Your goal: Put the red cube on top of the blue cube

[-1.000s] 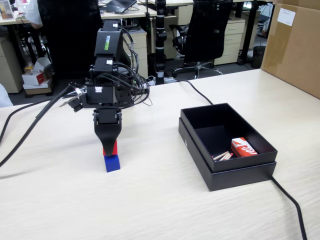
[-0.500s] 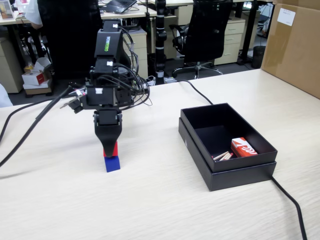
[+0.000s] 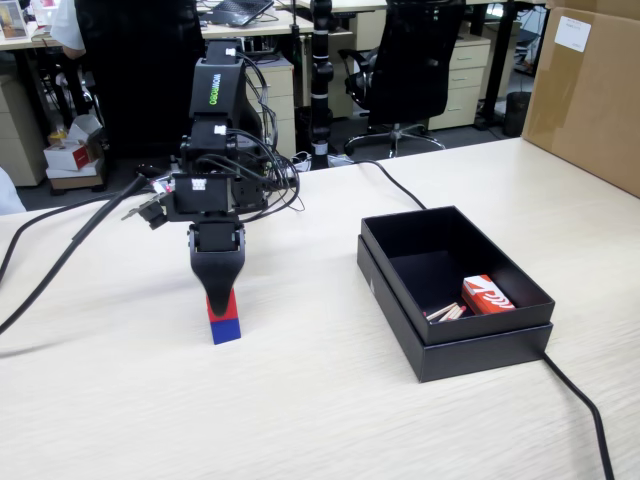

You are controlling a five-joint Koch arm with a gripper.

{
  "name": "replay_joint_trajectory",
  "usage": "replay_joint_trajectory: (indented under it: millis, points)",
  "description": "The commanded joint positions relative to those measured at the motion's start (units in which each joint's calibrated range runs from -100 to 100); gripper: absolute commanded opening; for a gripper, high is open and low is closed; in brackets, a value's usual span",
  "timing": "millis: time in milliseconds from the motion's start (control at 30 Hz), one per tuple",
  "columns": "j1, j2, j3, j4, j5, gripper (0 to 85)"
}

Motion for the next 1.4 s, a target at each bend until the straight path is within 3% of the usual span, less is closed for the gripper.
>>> replay_joint_trajectory:
  millis: [0, 100, 433, 667, 1100, 1367]
  points:
    - [0.0, -0.9, 1.7, 2.3, -0.1, 28.1]
    - [0.0, -0.9, 1.5, 2.3, -0.1, 37.8]
    - [-0.2, -6.1, -0.8, 2.3, -0.1, 48.8]
    - [1.2, -21.7, -6.9, 2.3, 0.9, 49.2]
    - [7.8, -53.7, -26.1, 2.3, 8.3, 49.3]
    - [8.0, -70.1, -49.2, 15.1, 7.9, 51.1]
